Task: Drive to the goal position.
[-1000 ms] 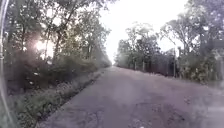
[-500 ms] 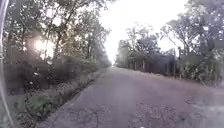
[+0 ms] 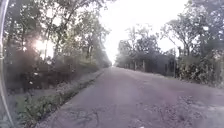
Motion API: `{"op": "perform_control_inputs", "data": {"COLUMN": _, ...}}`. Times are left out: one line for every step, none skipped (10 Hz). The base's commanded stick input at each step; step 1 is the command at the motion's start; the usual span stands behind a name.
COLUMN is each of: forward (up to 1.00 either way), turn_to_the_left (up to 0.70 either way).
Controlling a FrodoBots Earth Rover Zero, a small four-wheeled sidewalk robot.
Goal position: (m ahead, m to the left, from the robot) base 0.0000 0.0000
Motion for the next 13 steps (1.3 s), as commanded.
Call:
{"op": "perform_control_inputs", "data": {"forward": 0.10, "turn_to_the_left": 0.01}}
{"op": "perform_control_inputs", "data": {"forward": 0.10, "turn_to_the_left": 0.01}}
{"op": "perform_control_inputs", "data": {"forward": 0.10, "turn_to_the_left": 0.01}}
{"op": "perform_control_inputs", "data": {"forward": 0.10, "turn_to_the_left": 0.01}}
{"op": "perform_control_inputs", "data": {"forward": 0.10, "turn_to_the_left": 0.01}}
{"op": "perform_control_inputs", "data": {"forward": 0.10, "turn_to_the_left": 0.01}}
{"op": "perform_control_inputs", "data": {"forward": 0.10, "turn_to_the_left": 0.01}}
{"op": "perform_control_inputs", "data": {"forward": 0.10, "turn_to_the_left": 0.01}}
{"op": "perform_control_inputs", "data": {"forward": 0.10, "turn_to_the_left": 0.01}}
{"op": "perform_control_inputs", "data": {"forward": 0.10, "turn_to_the_left": 0.01}}
{"op": "perform_control_inputs", "data": {"forward": 0.10, "turn_to_the_left": 0.01}}
{"op": "perform_control_inputs", "data": {"forward": 0.10, "turn_to_the_left": 0.01}}
{"op": "perform_control_inputs", "data": {"forward": 0.10, "turn_to_the_left": 0.01}}
